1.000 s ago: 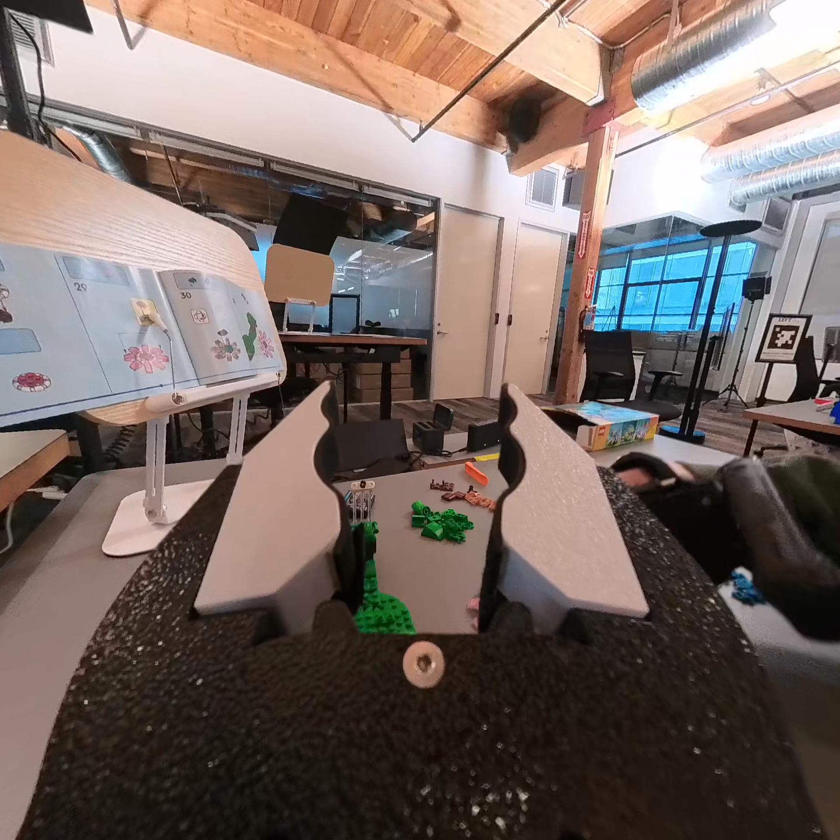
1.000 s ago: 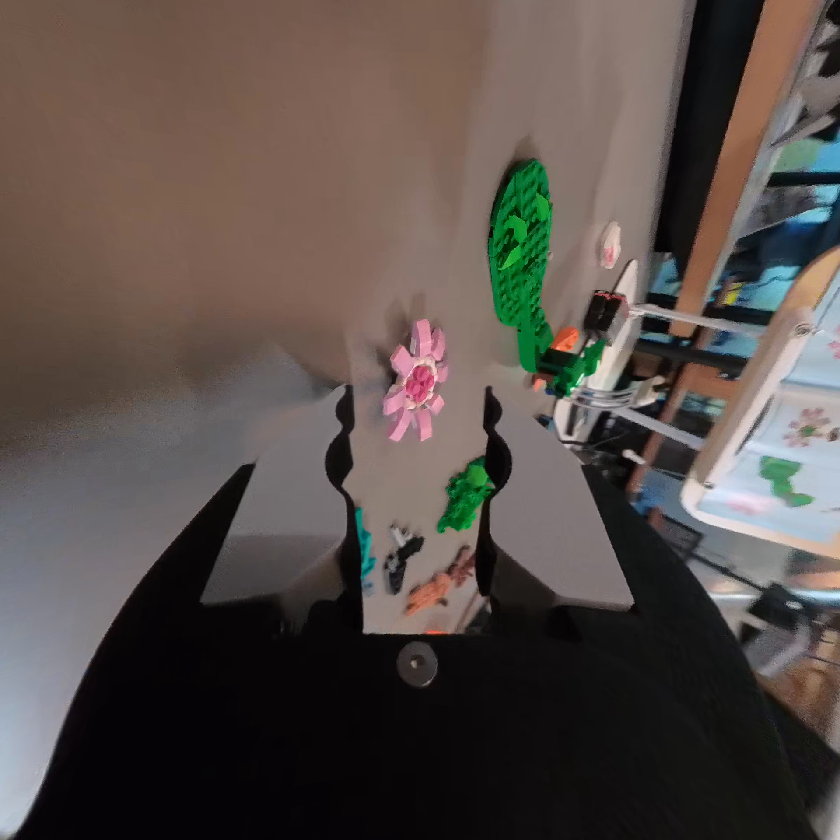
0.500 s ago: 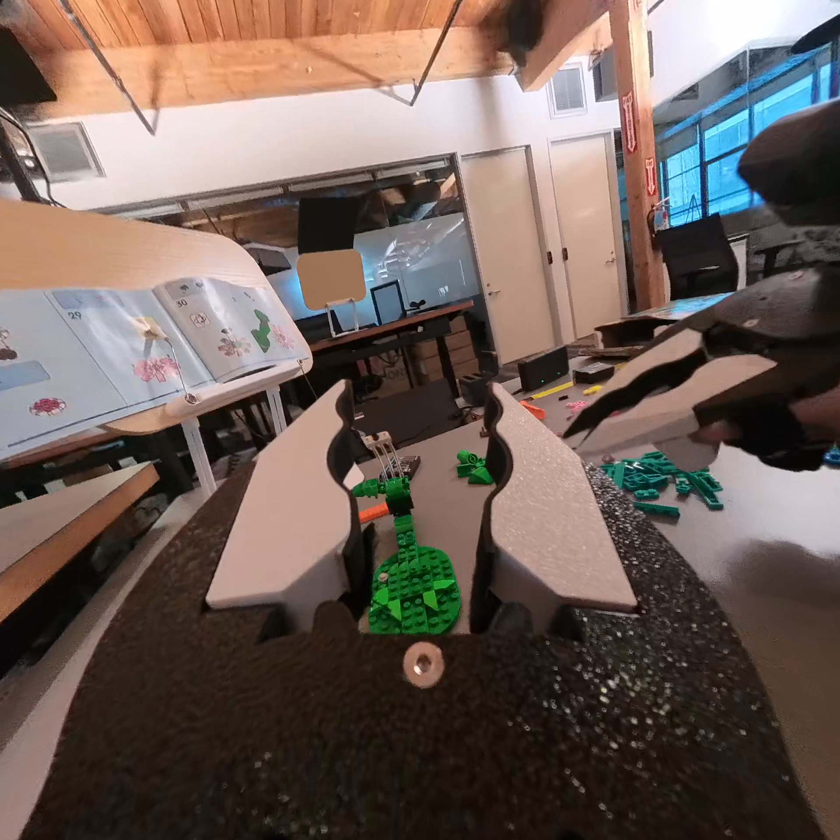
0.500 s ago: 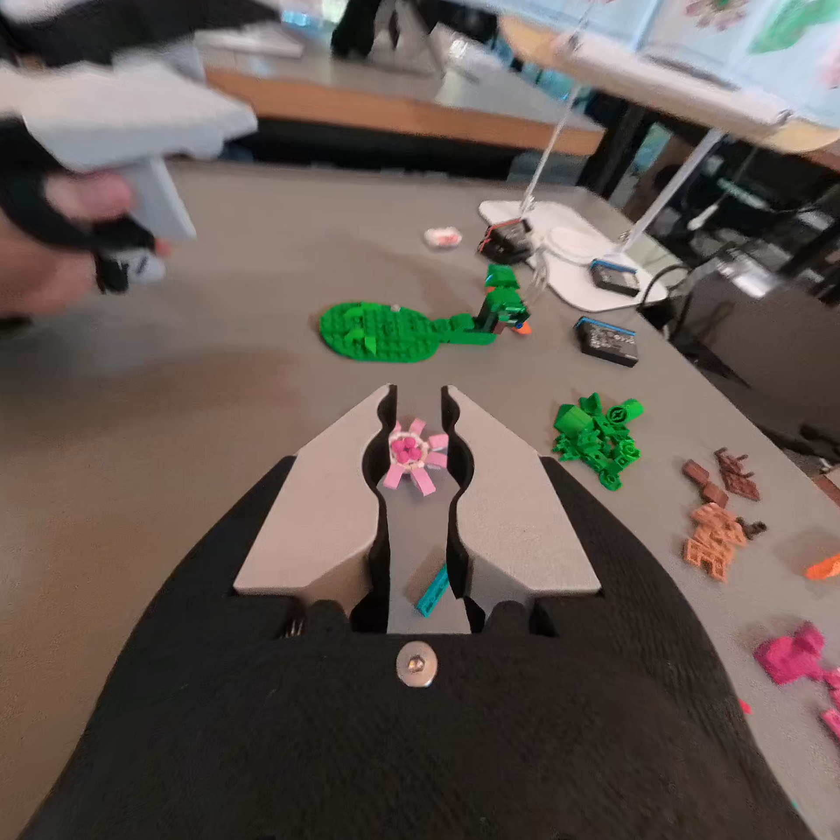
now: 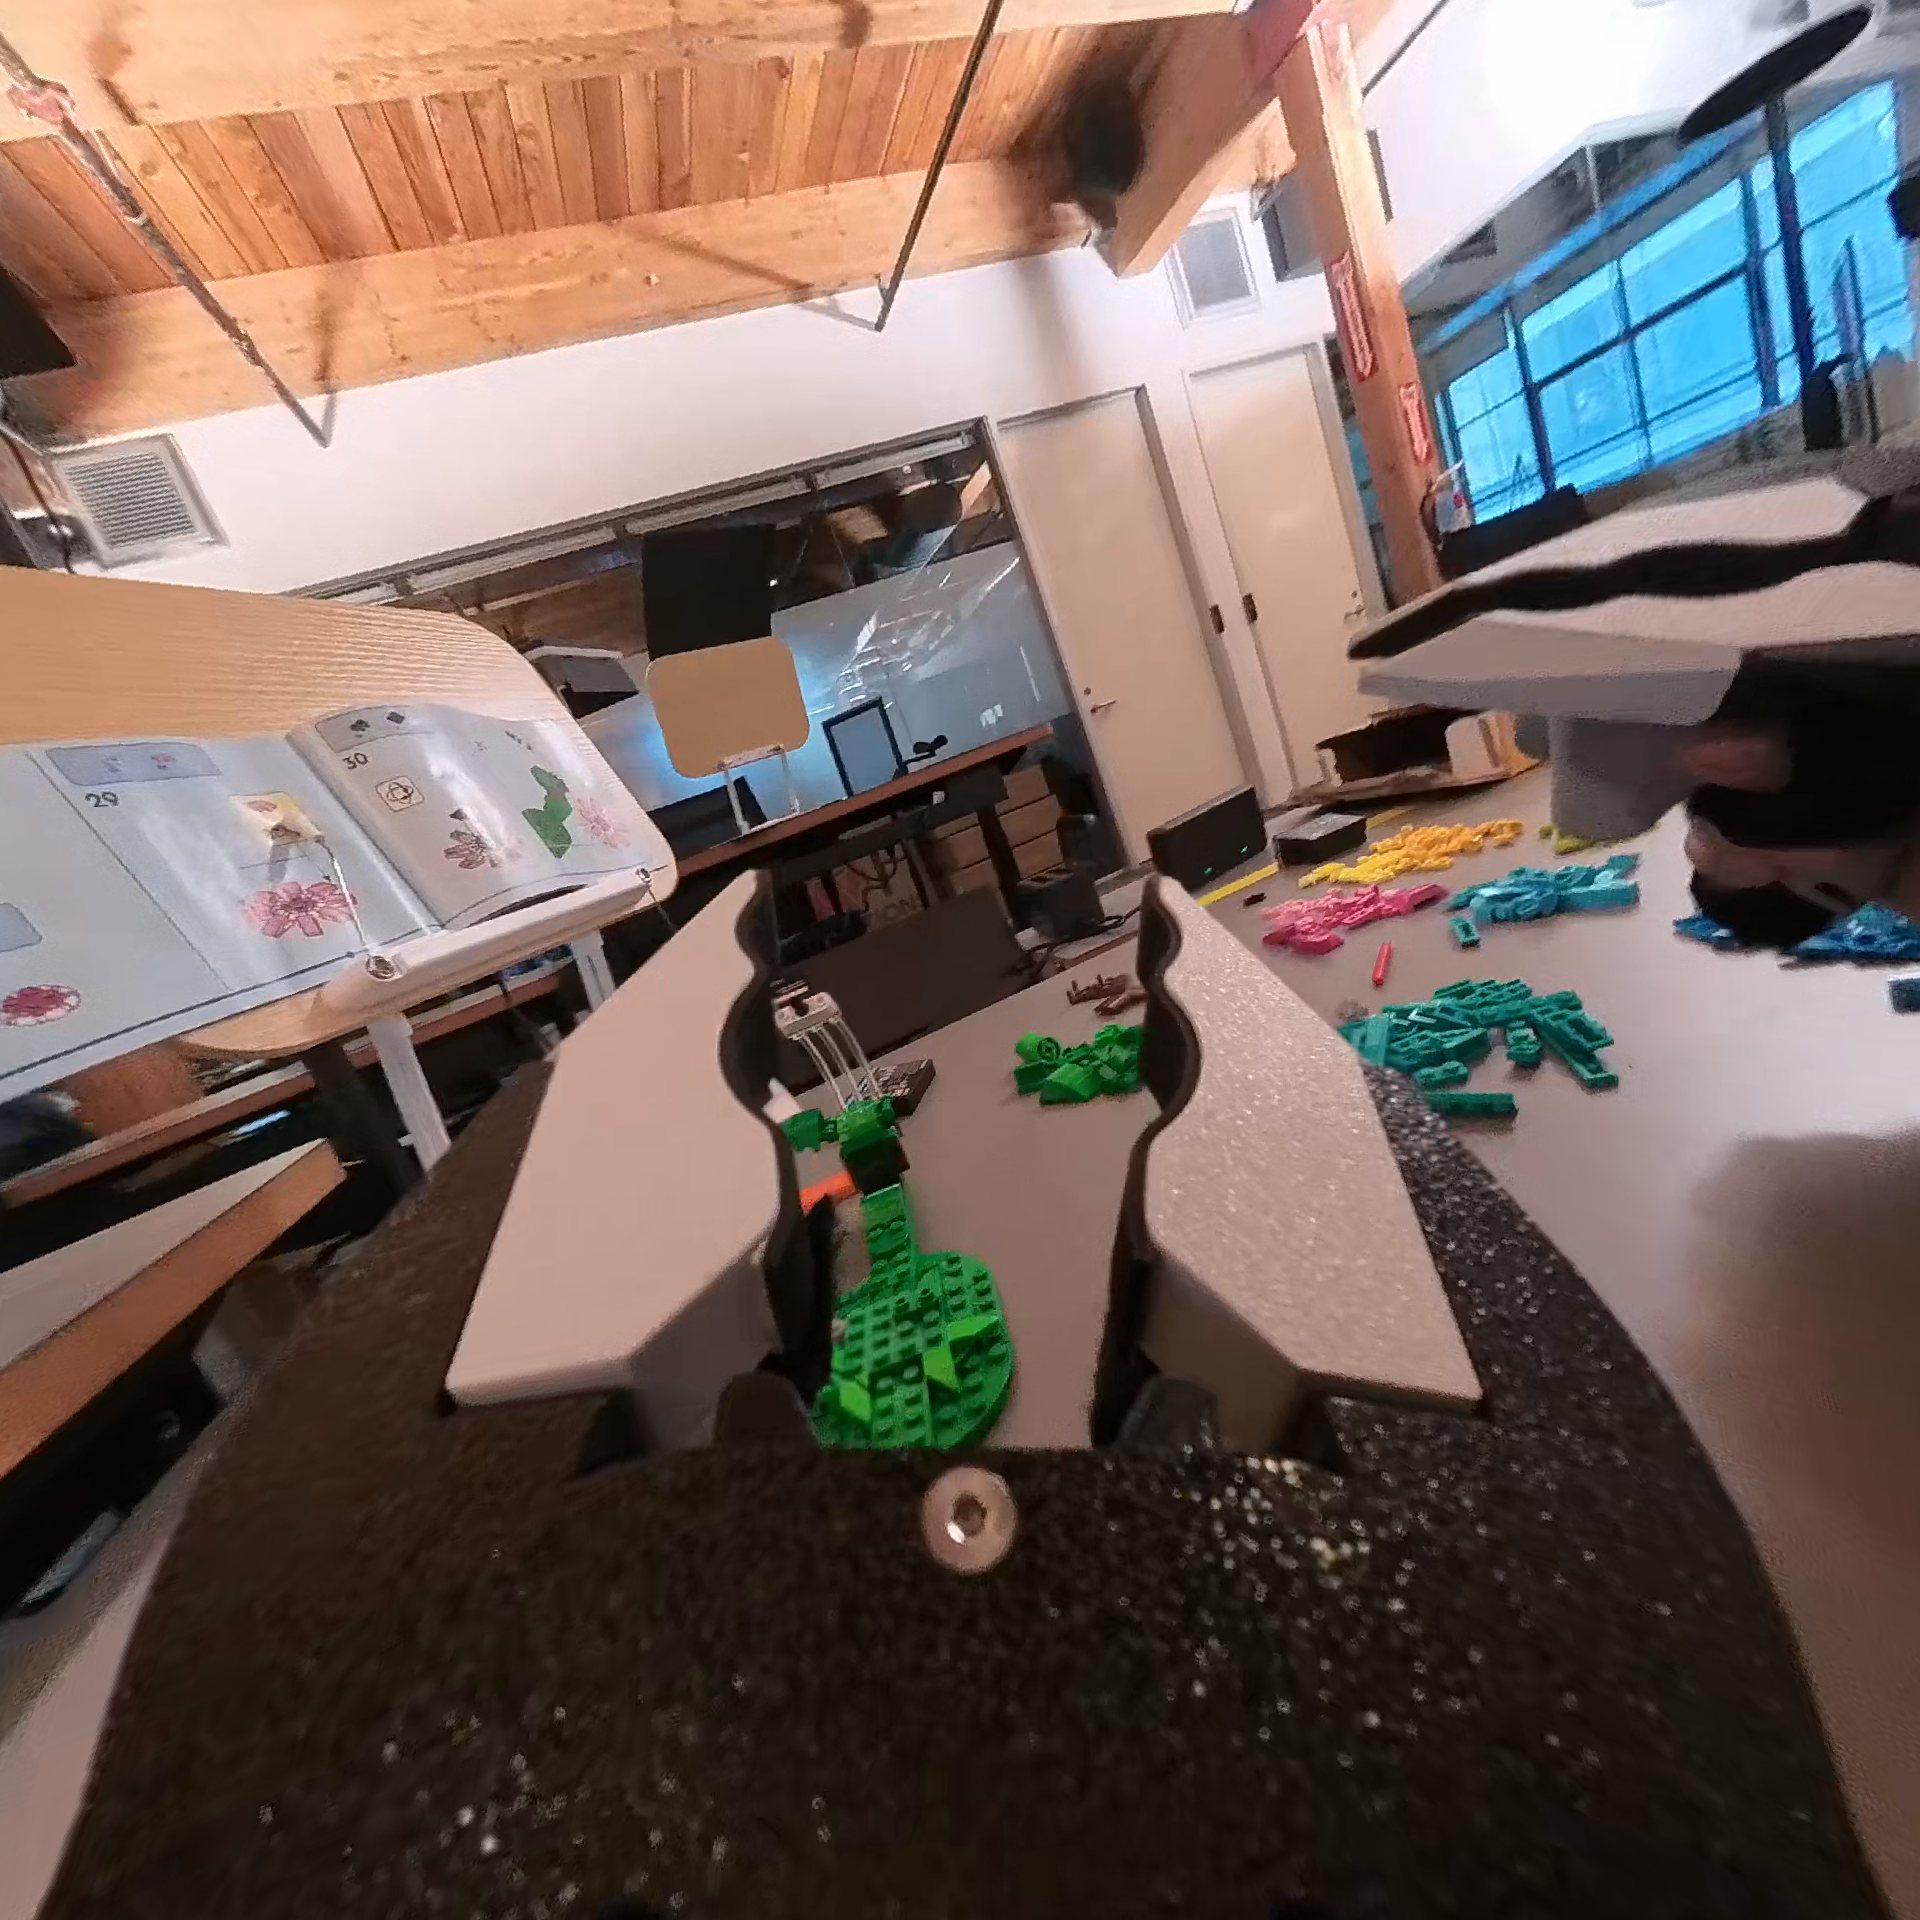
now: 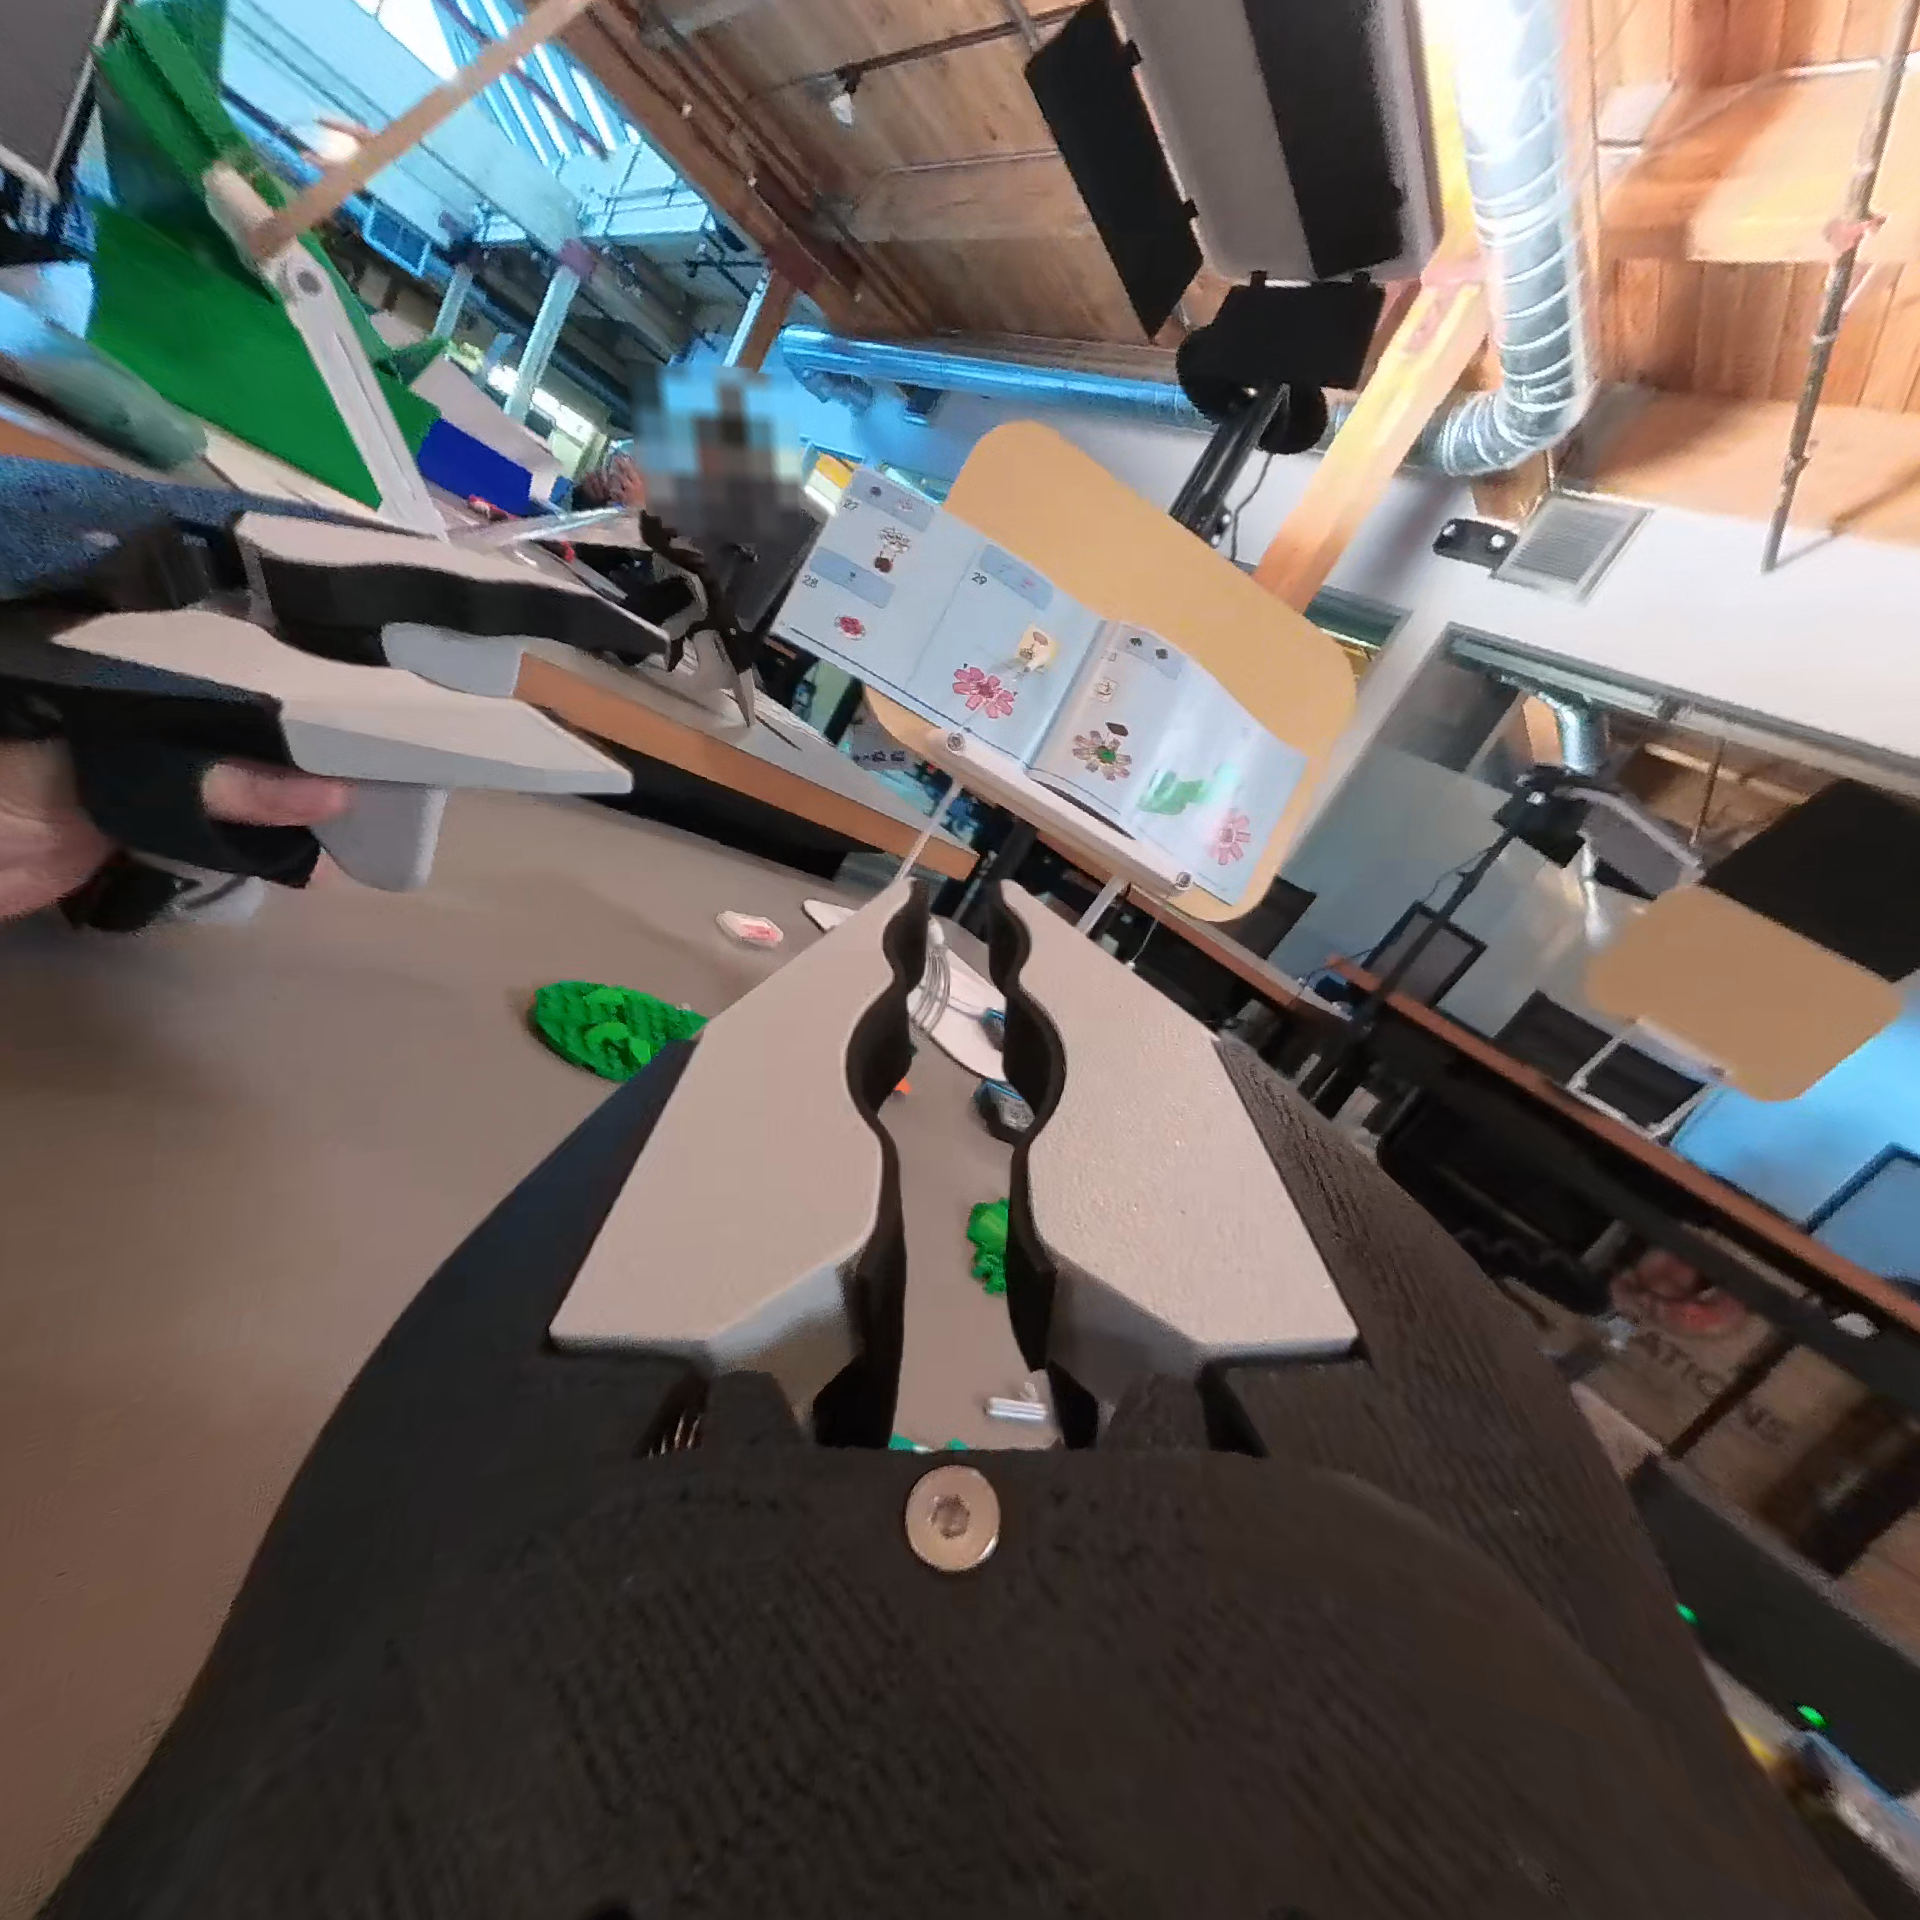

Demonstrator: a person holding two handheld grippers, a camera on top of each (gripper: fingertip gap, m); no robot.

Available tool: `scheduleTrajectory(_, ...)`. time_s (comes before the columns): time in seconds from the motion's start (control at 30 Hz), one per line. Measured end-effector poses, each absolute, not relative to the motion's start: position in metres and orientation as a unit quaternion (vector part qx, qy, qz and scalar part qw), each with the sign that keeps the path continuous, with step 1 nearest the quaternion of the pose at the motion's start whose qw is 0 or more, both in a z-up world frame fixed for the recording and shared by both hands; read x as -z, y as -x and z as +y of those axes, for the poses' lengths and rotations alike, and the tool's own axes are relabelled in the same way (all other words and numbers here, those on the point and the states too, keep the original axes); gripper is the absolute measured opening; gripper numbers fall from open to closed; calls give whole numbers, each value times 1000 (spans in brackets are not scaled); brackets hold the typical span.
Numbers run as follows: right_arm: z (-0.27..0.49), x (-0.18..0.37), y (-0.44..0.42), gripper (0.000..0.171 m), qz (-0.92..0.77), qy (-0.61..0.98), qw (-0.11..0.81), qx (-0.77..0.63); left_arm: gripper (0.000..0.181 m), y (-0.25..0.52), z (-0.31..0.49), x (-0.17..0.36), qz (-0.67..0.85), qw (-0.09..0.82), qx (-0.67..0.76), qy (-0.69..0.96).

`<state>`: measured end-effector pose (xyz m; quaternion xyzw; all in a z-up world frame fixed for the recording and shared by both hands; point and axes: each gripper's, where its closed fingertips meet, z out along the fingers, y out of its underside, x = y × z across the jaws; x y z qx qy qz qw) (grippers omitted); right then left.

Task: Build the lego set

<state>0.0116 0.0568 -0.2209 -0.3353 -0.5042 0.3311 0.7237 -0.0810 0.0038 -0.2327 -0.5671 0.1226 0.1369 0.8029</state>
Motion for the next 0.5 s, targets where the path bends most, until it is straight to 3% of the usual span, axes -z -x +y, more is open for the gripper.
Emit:
scheduleTrajectory(0.17, 46, 222, -8, 8, -518, 322, 724, -323, 60, 84, 3, 241, 147, 767, -232, 580)
scheduleTrajectory(0.33, 33, 230, -1, 8, -539, 320, 702, -337, 60, 66, 20, 262, 221, 729, -235, 604)
scheduleTrajectory(0.5, 29, 228, -1, 8, -536, 313, 699, -354, 43, 37, 15, 262, 290, 730, -235, 572)
